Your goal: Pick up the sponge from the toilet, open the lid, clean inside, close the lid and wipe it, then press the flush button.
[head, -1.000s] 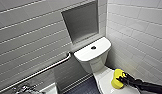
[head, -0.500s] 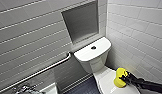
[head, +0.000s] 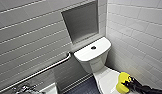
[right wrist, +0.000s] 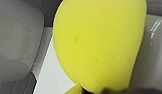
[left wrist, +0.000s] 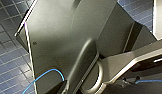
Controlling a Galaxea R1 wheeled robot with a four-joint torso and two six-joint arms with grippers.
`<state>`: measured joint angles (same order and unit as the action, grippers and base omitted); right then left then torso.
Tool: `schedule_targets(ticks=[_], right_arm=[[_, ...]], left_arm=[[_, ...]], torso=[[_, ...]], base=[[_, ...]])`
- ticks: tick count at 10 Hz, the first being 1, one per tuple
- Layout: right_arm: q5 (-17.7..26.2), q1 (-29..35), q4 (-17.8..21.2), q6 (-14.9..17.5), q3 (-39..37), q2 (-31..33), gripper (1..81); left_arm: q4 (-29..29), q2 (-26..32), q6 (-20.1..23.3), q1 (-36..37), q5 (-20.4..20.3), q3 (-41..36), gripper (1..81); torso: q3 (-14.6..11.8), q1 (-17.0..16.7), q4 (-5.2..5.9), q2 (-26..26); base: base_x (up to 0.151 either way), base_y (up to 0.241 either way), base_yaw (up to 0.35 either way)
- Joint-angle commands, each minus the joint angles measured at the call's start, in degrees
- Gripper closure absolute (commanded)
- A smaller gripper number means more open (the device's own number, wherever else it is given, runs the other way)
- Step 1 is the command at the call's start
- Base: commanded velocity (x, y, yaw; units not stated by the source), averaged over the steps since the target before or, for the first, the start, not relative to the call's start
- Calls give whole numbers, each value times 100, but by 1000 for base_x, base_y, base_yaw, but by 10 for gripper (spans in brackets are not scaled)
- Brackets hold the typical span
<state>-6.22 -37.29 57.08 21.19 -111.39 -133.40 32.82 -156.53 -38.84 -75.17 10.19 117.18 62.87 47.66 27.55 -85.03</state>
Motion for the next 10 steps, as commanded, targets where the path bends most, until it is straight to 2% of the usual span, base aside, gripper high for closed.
schedule_targets(ticks=[1,4,7,10], right_arm=[[-740,-239,137,-9,1716,1215,811],[-1198,-705,146,-18,2087,1559,811],[-1365,-1162,128,-36,2342,1876,811],[-2173,-1917,23,-36,3080,2157,811]], left_arm=[[14,165,34,76,352,-54,10],[23,156,34,85,352,-54,10],[23,156,34,85,352,-54,10],[31,130,43,85,352,-54,10]], torso=[[0,0,0,0],[0,0,0,-2],[0,0,0,-2],[0,0,0,-2]], base=[[0,0,0],[0,0,0],[0,0,0],[0,0,0]])
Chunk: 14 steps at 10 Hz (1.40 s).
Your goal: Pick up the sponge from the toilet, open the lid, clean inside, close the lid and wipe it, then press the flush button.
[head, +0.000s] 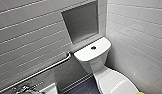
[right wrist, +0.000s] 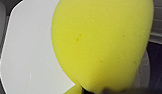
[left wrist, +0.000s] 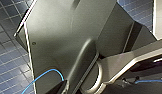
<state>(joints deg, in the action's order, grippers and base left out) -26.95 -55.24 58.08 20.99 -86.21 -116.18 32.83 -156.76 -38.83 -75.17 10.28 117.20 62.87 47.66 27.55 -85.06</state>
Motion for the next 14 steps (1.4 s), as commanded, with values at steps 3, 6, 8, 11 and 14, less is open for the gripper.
schedule_targets(ticks=[3,6,8,11,14], right_arm=[[-850,-949,-305,18,1348,522,811],[-1646,-1118,-465,384,2555,645,811],[-1954,-767,-36,1244,3118,663,811],[-2007,594,1513,3016,3595,408,811],[-1990,1851,3146,4359,2913,-468,811]], left_arm=[[31,127,42,77,343,-57,10],[39,118,50,94,343,-57,10],[39,100,51,94,343,-57,10],[39,83,51,111,343,-57,10],[31,74,51,103,343,-57,10]], torso=[[0,0,0,0],[0,0,0,0],[0,0,0,0],[0,0,0,0],[0,0,0,0]], base=[[0,0,0],[0,0,0],[0,0,0],[0,0,0],[0,0,0]])
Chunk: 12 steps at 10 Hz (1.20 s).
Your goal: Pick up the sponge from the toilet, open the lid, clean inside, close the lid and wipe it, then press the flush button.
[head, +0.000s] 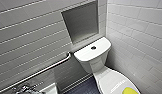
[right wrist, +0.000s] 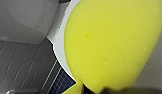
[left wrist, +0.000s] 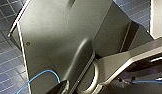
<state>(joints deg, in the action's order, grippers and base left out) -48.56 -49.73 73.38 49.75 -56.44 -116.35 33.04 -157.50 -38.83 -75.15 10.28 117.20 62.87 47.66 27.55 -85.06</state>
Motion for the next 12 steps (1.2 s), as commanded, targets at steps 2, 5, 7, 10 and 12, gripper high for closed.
schedule_targets(ticks=[2,5,7,10,12], right_arm=[[450,1854,2109,1801,-1030,-1031,811],[1214,2251,2531,1924,-2866,-1990,811],[2102,2392,2646,1916,-4090,-2360,811],[3382,2444,2813,1916,-5416,-2913,811],[3982,2428,2841,1916,-5891,-3167,811]], left_arm=[[10,157,50,102,343,-57,10],[-8,166,42,102,343,-48,10],[-17,148,42,102,343,-39,10],[-25,148,42,102,343,-39,10],[-17,122,42,110,343,-39,10]], torso=[[0,0,0,0],[0,0,0,0],[0,0,0,0],[0,0,0,0],[0,0,0,0]], base=[[0,0,0],[0,0,0],[0,0,0],[0,0,0],[0,0,0]])
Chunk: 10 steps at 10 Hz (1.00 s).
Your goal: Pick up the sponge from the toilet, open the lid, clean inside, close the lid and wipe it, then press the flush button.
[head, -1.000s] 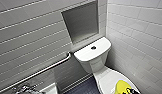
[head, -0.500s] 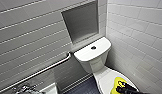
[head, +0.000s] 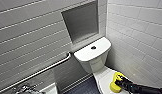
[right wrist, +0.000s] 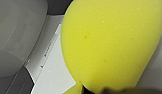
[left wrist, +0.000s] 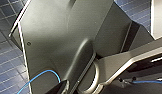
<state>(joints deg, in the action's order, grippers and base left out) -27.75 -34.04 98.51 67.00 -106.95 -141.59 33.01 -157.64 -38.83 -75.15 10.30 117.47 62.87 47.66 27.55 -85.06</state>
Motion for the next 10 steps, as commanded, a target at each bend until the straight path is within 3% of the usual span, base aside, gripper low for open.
schedule_targets(ticks=[1,4,5,7,10], right_arm=[[2168,736,327,191,-958,-715,811],[2801,261,282,174,-750,-374,811],[2557,121,335,164,-459,-154,811],[1563,-108,327,138,287,364,811],[1473,-327,327,112,773,946,811]], left_arm=[[-5,118,42,102,350,-57,10],[-5,83,42,102,341,-13,10],[3,74,42,102,350,-4,10],[3,65,42,102,341,4,10],[3,39,42,102,350,4,10]], torso=[[0,0,0,0],[0,0,0,0],[0,0,0,0],[0,0,0,0],[0,0,0,0]], base=[[0,0,0],[0,0,0],[0,0,0],[0,0,0],[0,0,0]])
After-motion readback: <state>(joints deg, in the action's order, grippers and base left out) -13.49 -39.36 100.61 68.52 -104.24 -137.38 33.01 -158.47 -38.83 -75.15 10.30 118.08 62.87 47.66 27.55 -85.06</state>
